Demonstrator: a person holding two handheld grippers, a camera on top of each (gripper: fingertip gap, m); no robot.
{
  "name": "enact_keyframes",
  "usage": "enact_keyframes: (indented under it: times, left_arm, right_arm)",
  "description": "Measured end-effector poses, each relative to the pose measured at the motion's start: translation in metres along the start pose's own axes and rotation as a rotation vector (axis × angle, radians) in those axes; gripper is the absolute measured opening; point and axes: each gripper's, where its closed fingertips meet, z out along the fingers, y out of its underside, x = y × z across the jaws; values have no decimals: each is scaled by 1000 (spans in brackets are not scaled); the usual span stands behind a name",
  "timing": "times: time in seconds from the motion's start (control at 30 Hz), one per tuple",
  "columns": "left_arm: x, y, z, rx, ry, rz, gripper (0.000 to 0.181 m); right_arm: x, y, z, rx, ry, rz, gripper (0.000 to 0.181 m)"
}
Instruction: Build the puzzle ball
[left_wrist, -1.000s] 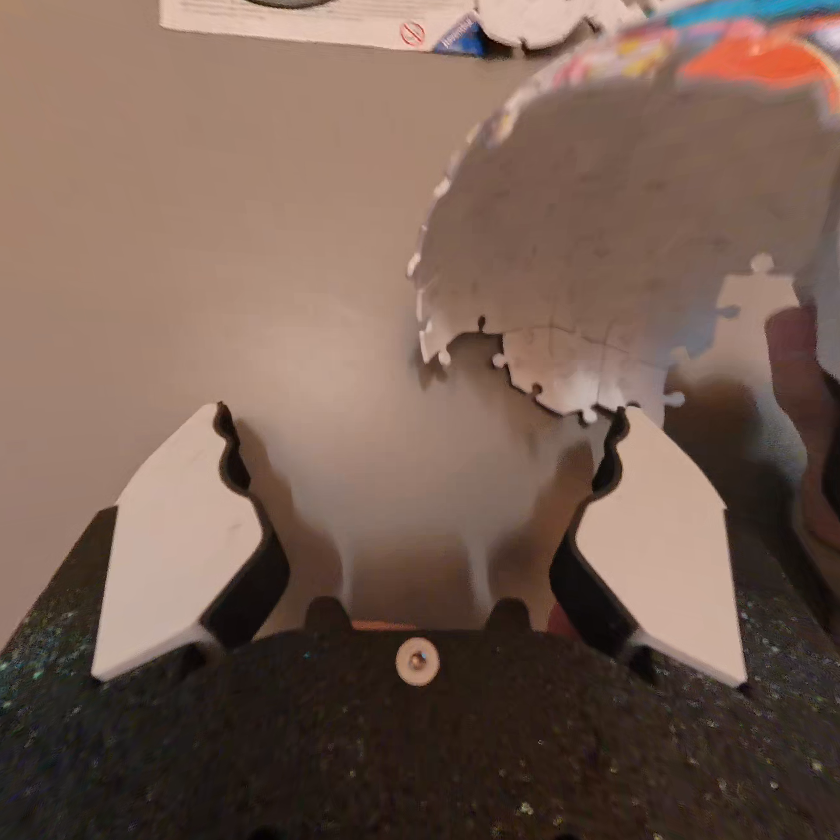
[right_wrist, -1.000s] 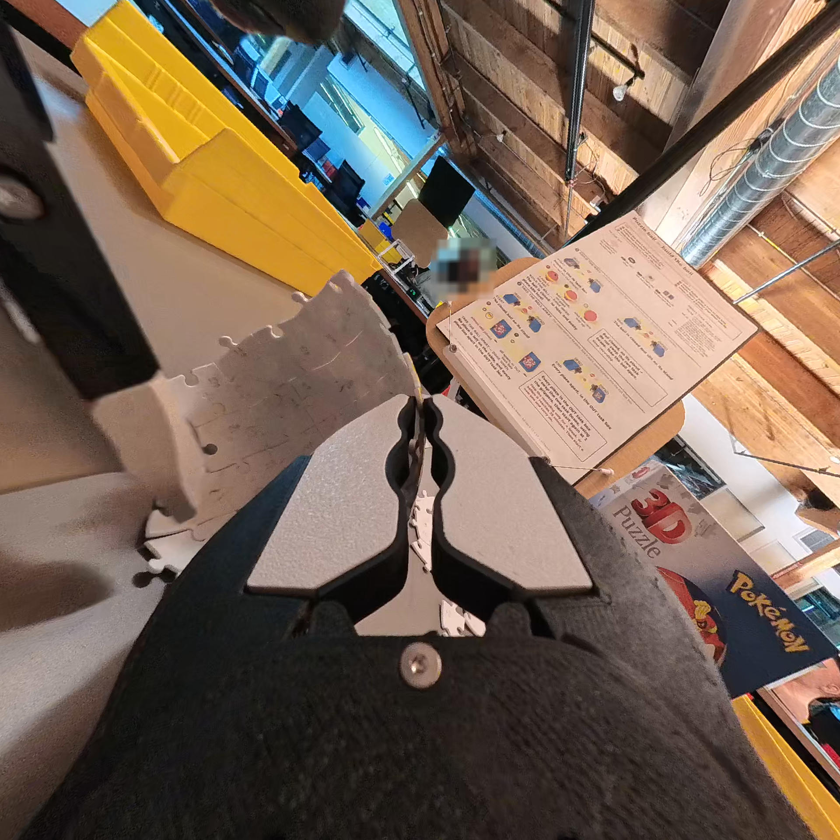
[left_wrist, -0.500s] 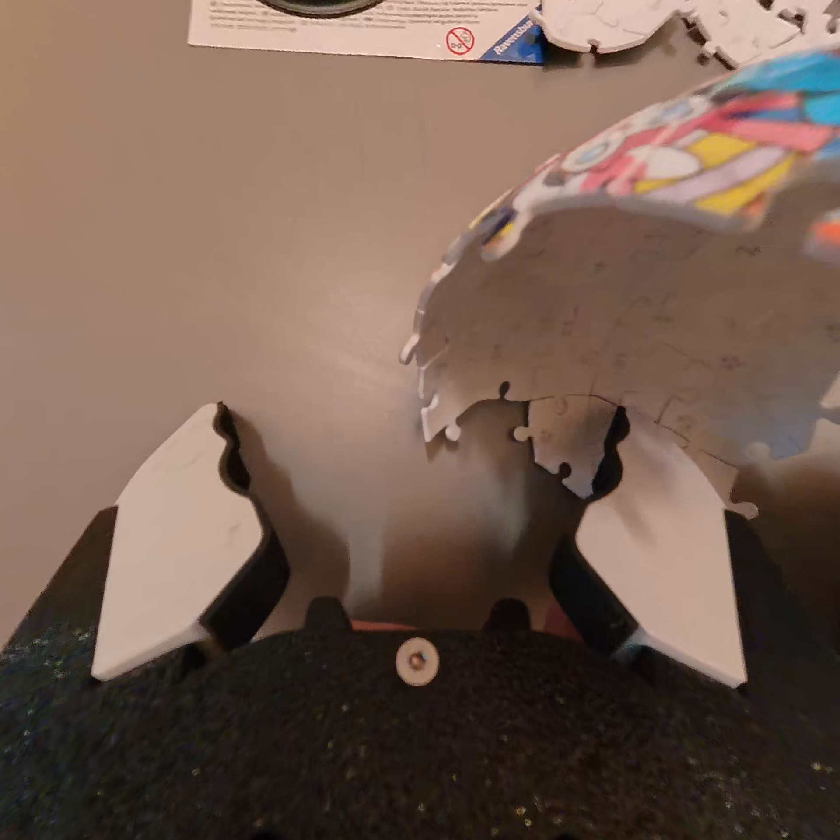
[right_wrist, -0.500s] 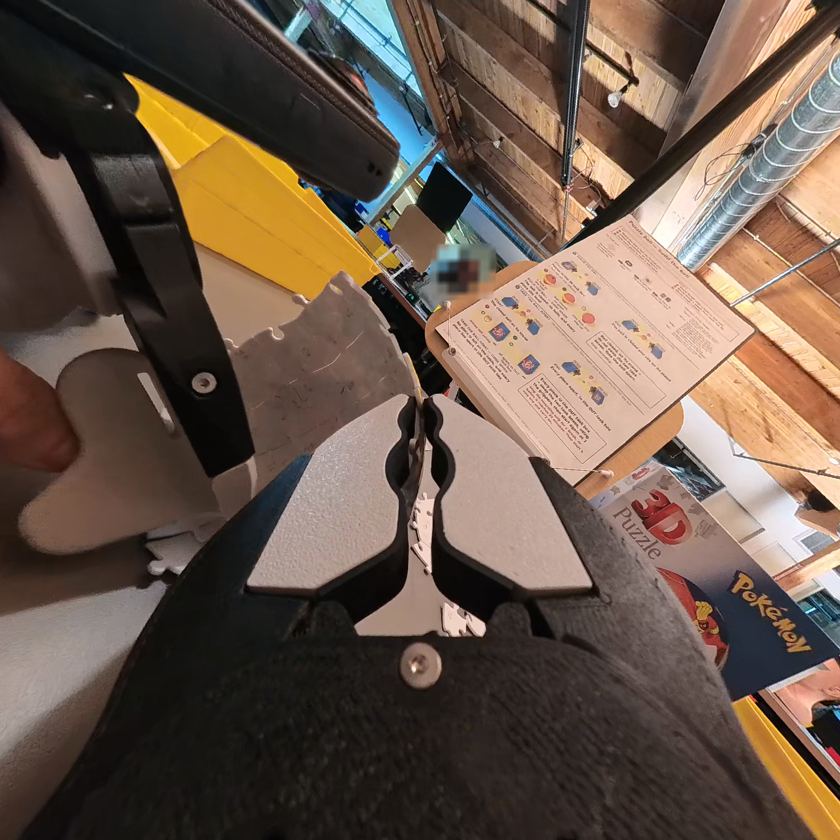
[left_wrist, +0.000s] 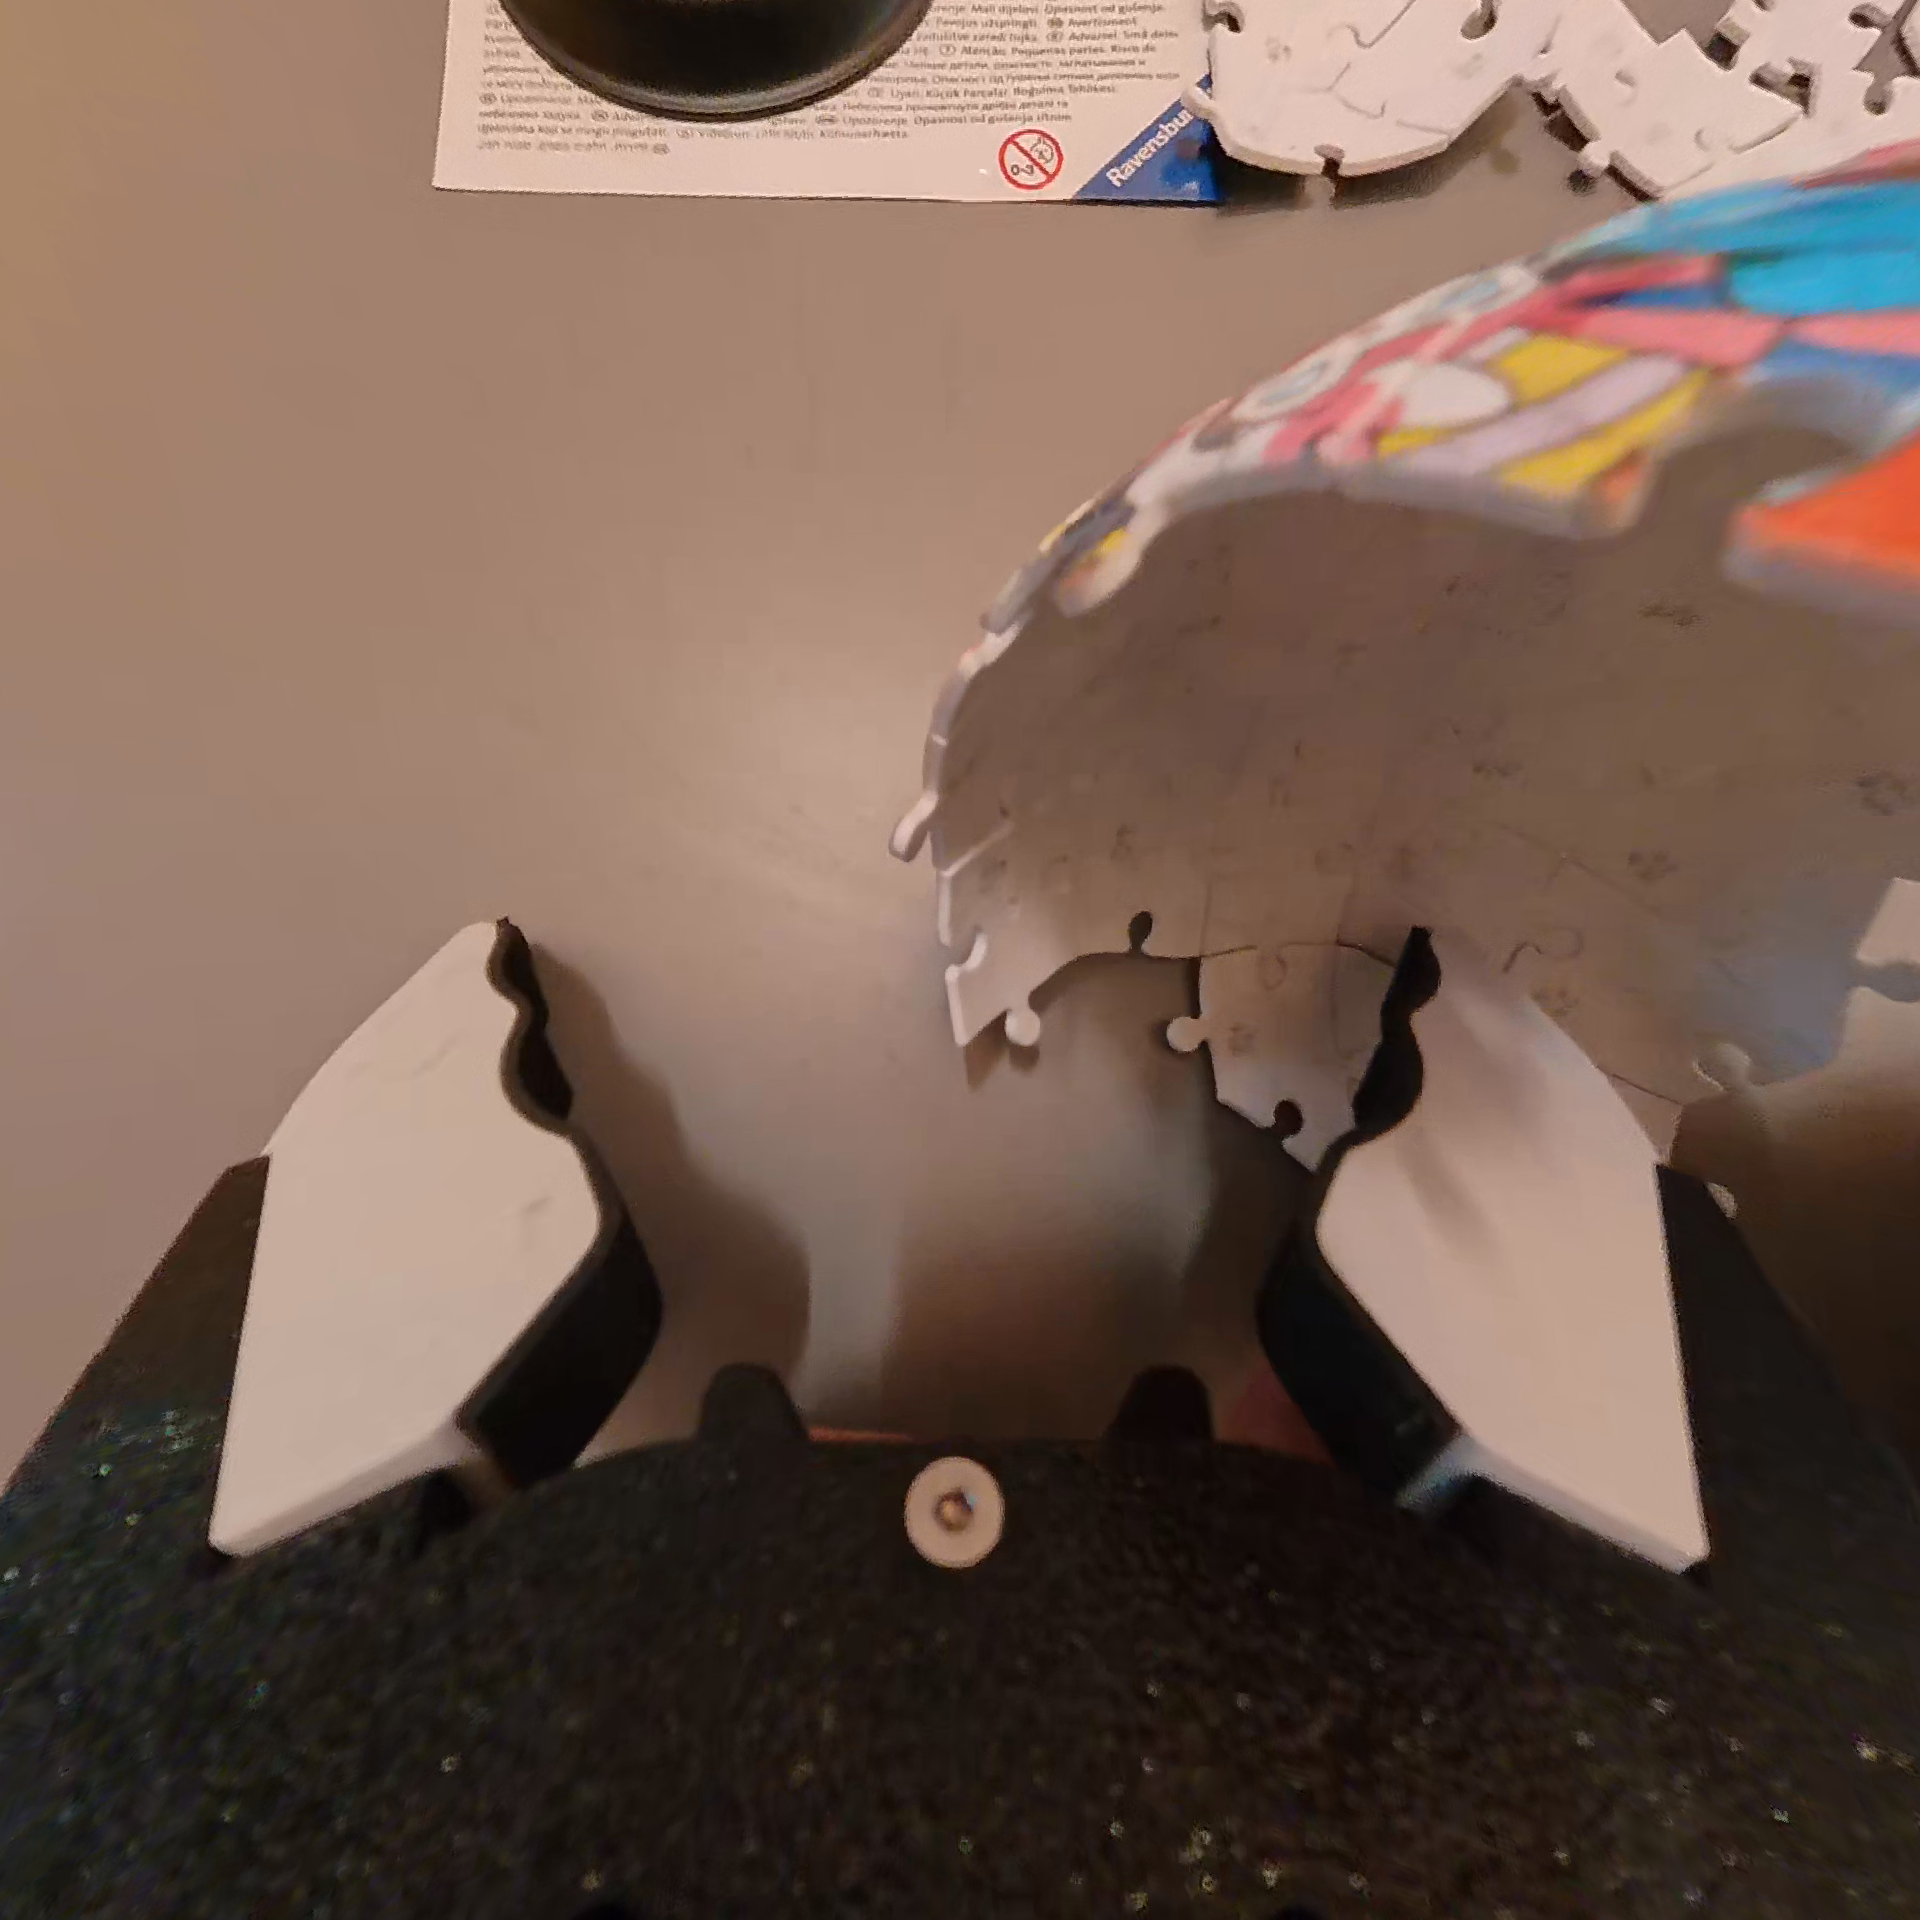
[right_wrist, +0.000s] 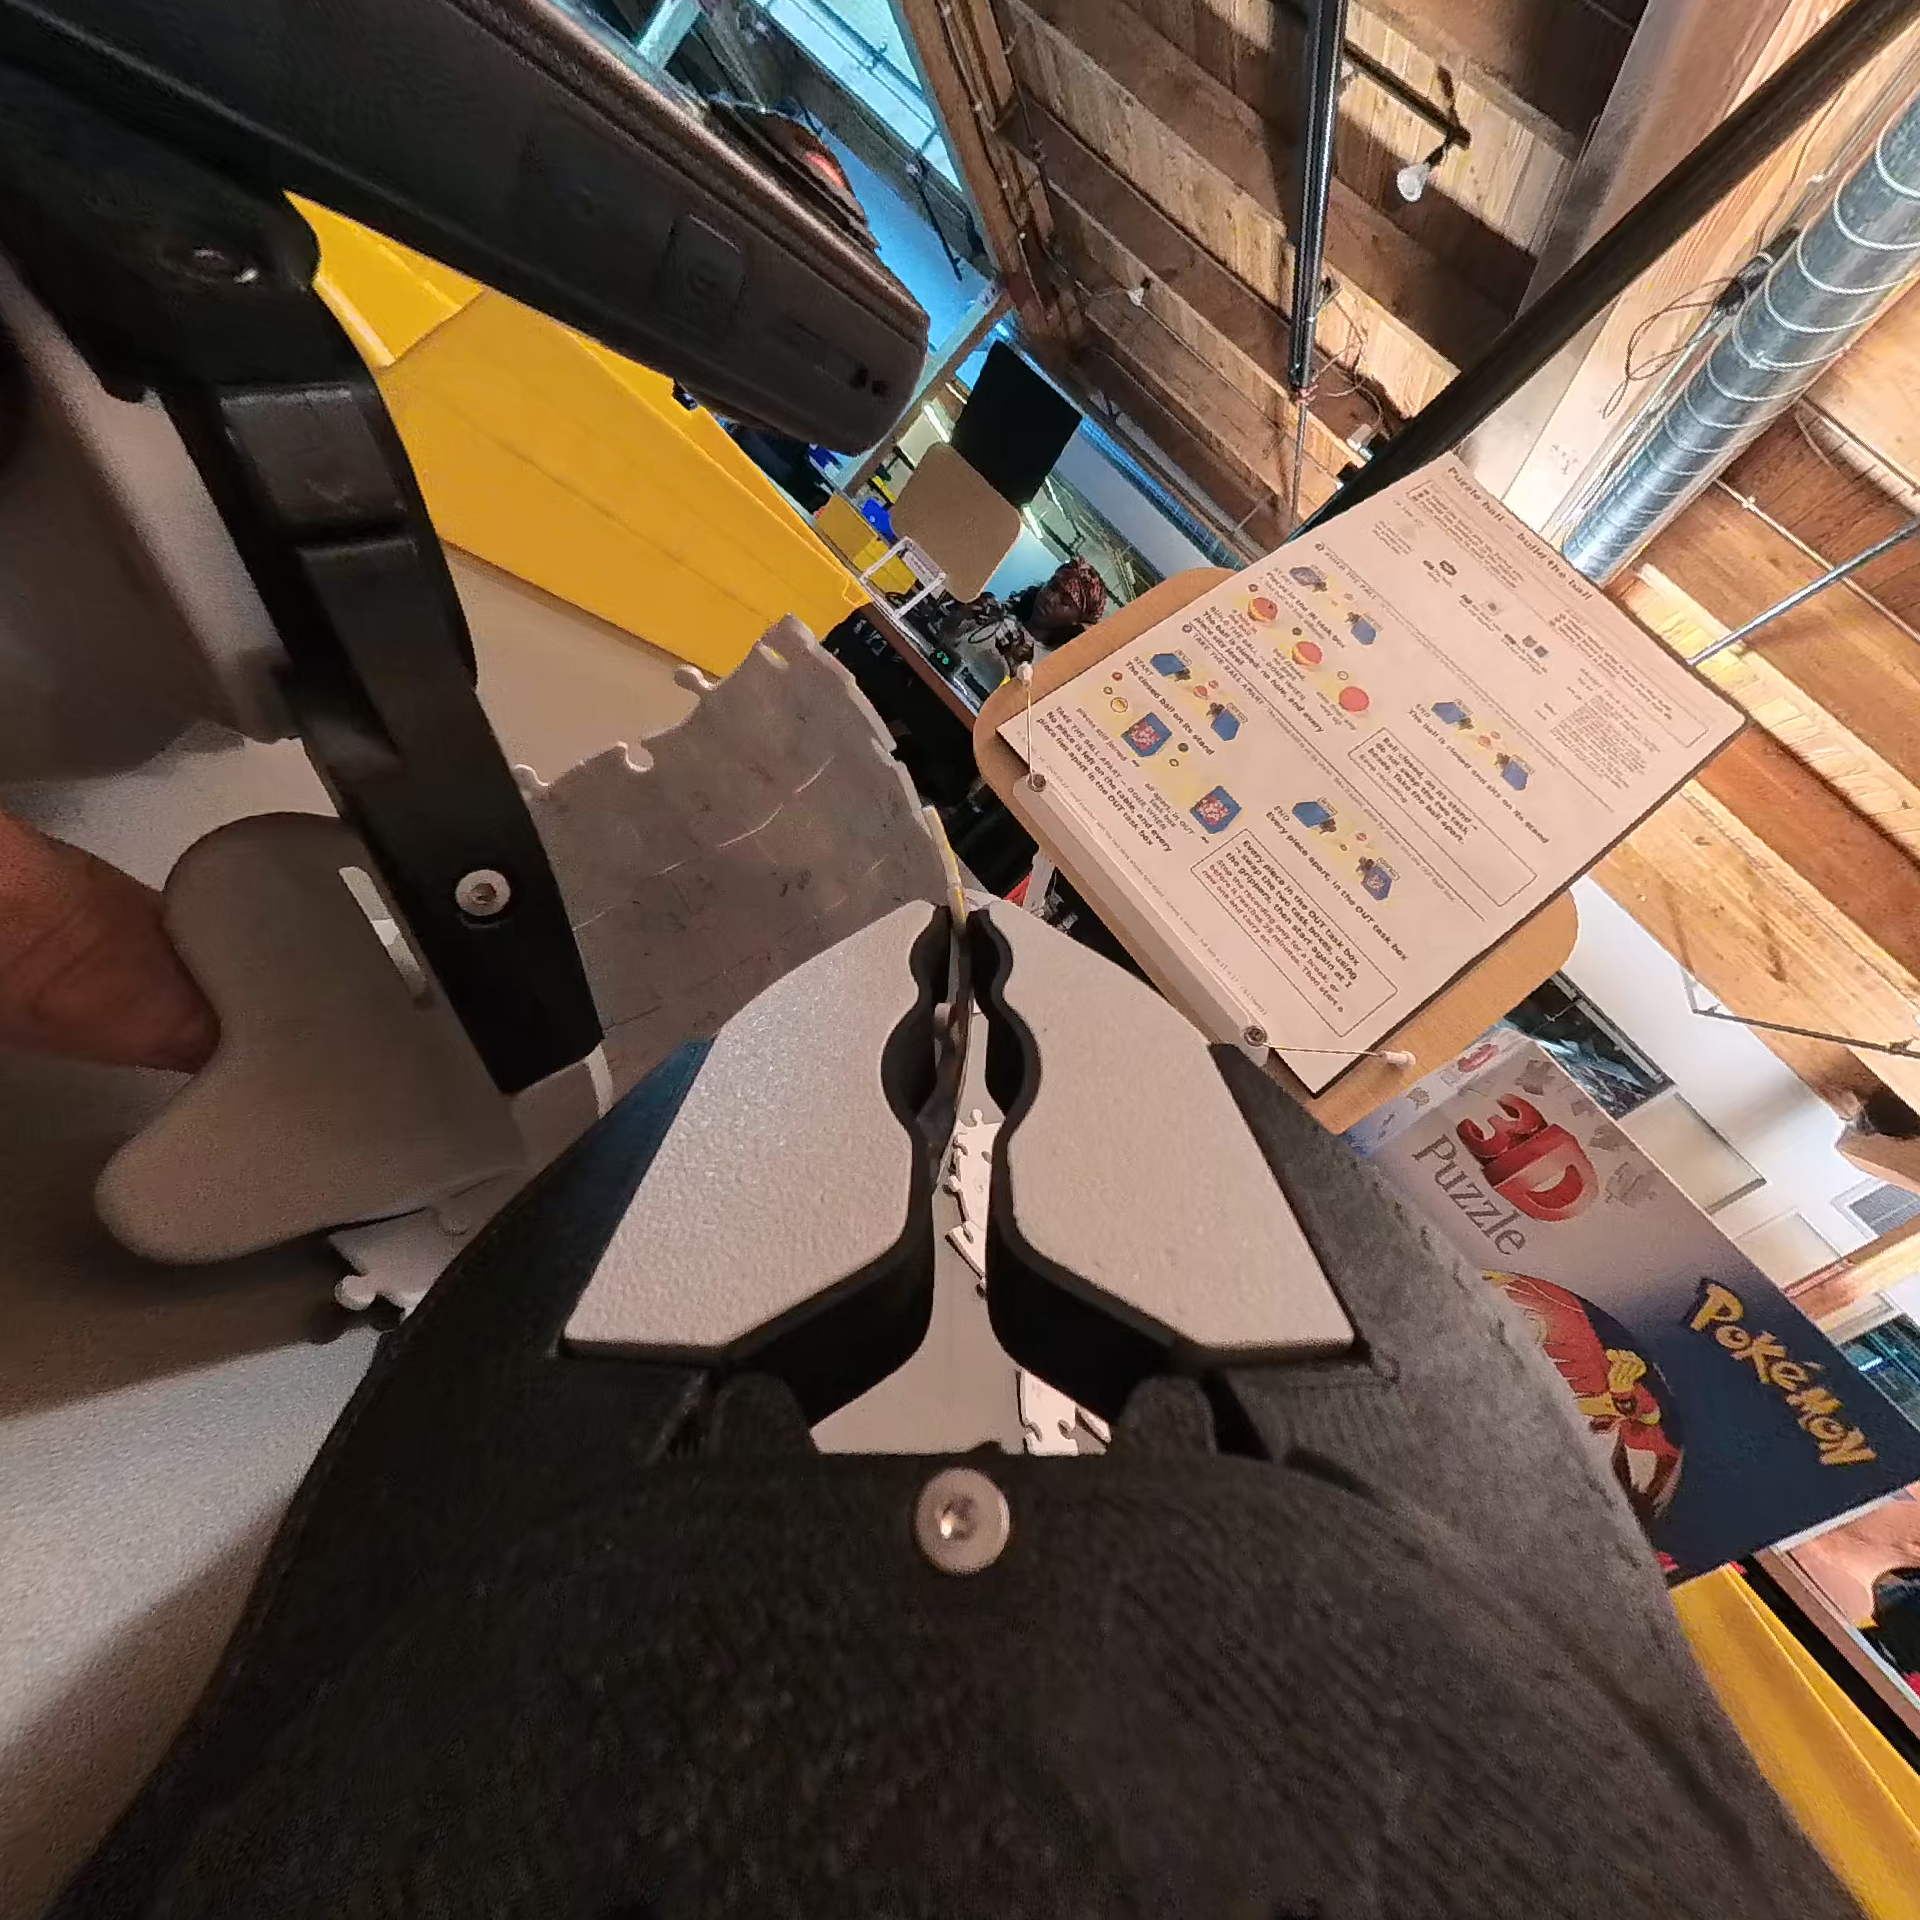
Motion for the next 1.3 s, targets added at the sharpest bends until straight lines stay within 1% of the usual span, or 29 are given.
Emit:
enact_keyframes:
  times: [0.1,0.27,0.37,0.53,0.67,0.8,0.9,1.0,1.1,1.3]
  left_arm:
    - [0,-1,0,-1,0,17,146]
    - [-1,-1,-4,-8,36,-43,139]
    - [-3,-3,-6,-2,26,-28,139]
    - [2,2,-1,-25,22,3,139]
    - [0,-1,0,-11,6,21,142]
    - [2,-2,-1,-6,4,32,141]
    - [3,-4,-4,-14,32,-9,135]
    - [3,-7,-6,-6,41,2,137]
    - [5,-1,0,-33,35,28,137]
    - [5,-4,-1,-13,35,26,138]
  right_arm:
    - [0,0,0,0,1,3,4]
    - [0,-1,0,7,2,-3,4]
    - [0,-1,0,5,3,0,4]
    - [0,-1,0,4,1,0,4]
    - [0,0,0,1,2,3,4]
    - [1,2,1,-8,4,15,4]
    - [1,1,0,-5,5,10,4]
    - [1,1,0,-3,5,9,4]
    - [1,1,0,-2,4,9,4]
    - [1,1,0,-3,6,8,4]
